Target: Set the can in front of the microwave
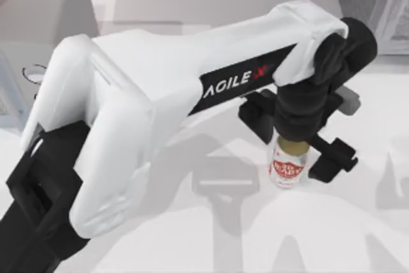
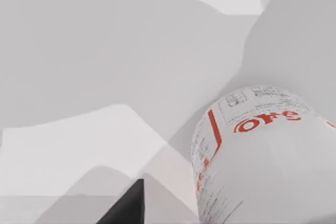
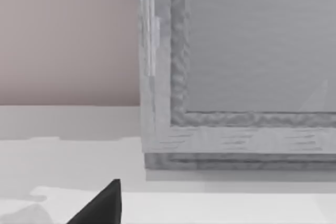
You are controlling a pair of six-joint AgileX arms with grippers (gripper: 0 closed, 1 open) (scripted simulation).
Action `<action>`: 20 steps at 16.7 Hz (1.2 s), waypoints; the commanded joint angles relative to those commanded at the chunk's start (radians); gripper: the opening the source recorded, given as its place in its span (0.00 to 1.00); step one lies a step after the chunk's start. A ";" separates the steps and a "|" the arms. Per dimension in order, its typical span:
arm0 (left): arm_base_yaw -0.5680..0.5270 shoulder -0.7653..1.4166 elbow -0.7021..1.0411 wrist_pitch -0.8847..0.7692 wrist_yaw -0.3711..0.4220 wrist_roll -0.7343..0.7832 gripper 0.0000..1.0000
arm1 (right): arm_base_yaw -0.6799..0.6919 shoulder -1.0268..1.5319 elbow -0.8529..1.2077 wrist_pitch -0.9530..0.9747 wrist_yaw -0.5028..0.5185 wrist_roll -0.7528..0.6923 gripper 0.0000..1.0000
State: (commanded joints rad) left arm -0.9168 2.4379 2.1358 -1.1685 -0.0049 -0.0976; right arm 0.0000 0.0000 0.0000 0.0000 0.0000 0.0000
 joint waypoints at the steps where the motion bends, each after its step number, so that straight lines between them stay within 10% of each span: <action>1: 0.000 0.000 0.000 0.000 0.000 0.000 0.62 | 0.000 0.000 0.000 0.000 0.000 0.000 1.00; 9: 0.000 0.000 0.000 0.000 0.000 0.000 0.02 | 0.000 0.000 0.000 0.000 0.000 0.000 1.00; 20: 0.000 0.002 0.019 -0.017 0.001 0.001 0.00 | 0.000 0.000 0.000 0.000 0.000 0.000 1.00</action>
State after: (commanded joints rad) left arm -0.9171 2.4396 2.1543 -1.1856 -0.0042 -0.0970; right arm 0.0000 0.0000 0.0000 0.0000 0.0000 0.0000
